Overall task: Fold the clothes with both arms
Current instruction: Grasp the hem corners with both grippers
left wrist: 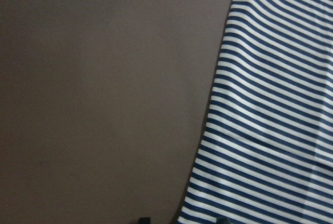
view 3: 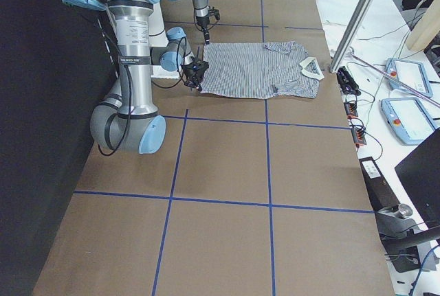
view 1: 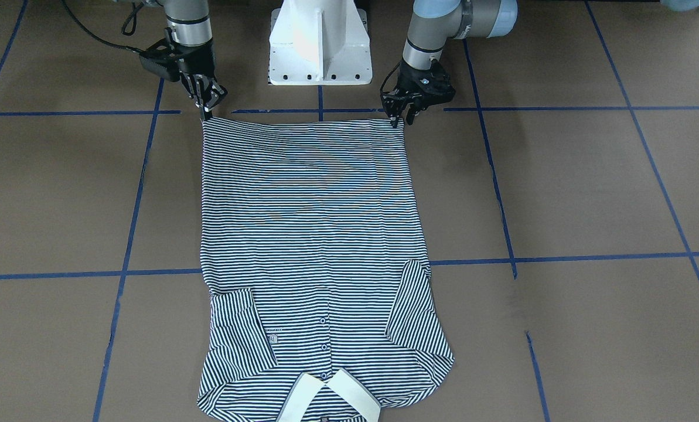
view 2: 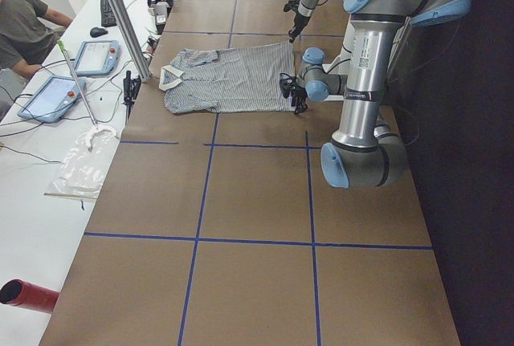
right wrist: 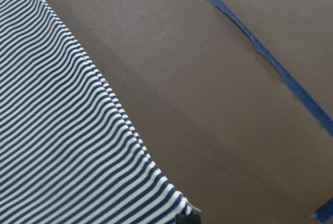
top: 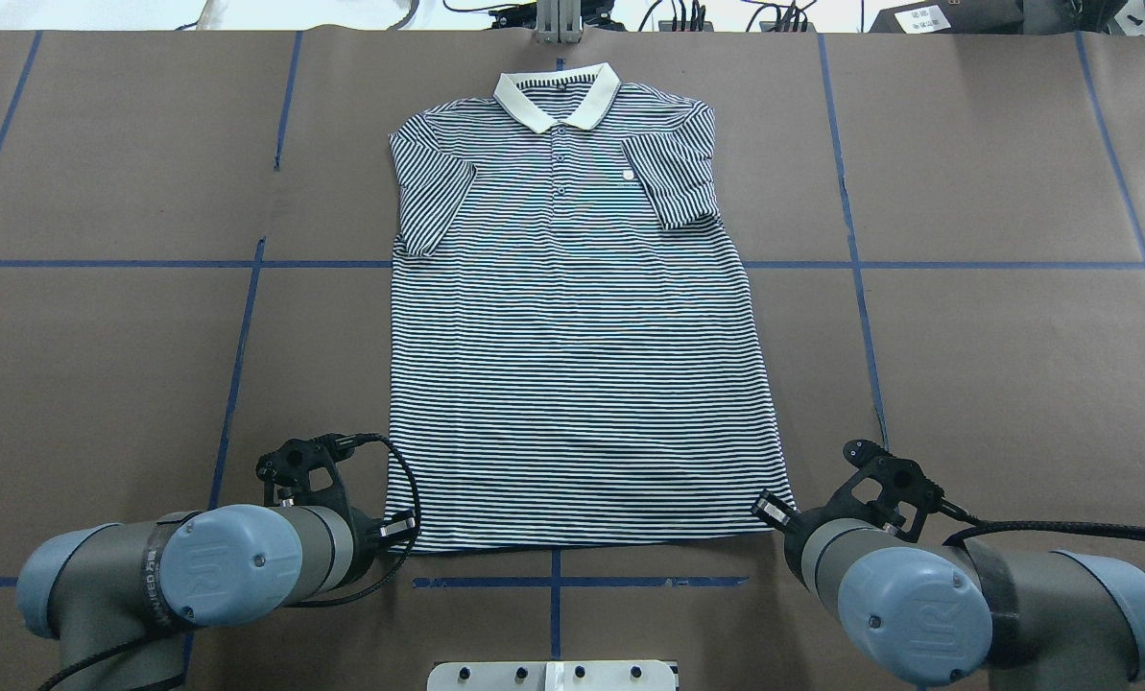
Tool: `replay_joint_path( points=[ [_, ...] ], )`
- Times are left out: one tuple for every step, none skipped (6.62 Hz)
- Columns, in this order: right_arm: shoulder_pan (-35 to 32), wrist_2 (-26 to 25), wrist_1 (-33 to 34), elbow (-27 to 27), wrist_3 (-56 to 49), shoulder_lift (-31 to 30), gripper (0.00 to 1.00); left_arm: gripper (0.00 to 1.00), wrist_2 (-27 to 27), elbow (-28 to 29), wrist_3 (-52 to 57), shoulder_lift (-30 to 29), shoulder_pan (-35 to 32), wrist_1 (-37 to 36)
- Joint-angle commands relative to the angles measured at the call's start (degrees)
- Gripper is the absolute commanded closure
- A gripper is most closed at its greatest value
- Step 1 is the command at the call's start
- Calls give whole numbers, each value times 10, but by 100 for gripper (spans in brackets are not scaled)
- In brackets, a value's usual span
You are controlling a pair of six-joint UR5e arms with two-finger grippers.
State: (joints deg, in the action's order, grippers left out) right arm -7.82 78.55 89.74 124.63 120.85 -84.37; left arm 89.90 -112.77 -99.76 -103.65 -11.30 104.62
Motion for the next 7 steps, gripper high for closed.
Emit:
replay_joint_path(
  points=[
    [0, 0, 0, 0, 0, 0, 100, 100, 7, -2, 0, -1, 1, 0],
    [-1, 0, 0, 2, 0, -1, 100, 100, 9, -24, -1, 0, 1, -1],
    [6, 1, 6, 20, 1, -6, 100, 100, 14, -75, -6, -1, 3, -55],
    [37, 4, 62, 65, 3, -9, 100, 100, 28, -123, -48, -1, 24, -98],
    [73, 4, 125, 116, 23, -8, 100, 100, 27, -139, -71, 9, 43, -109],
    [83, 4, 152, 131, 25, -6, 100, 100, 27, -173, -79, 20, 46, -128],
    [64, 3, 152, 134, 25, -1, 100, 100, 25, -188, -79, 19, 46, -137]
  ],
)
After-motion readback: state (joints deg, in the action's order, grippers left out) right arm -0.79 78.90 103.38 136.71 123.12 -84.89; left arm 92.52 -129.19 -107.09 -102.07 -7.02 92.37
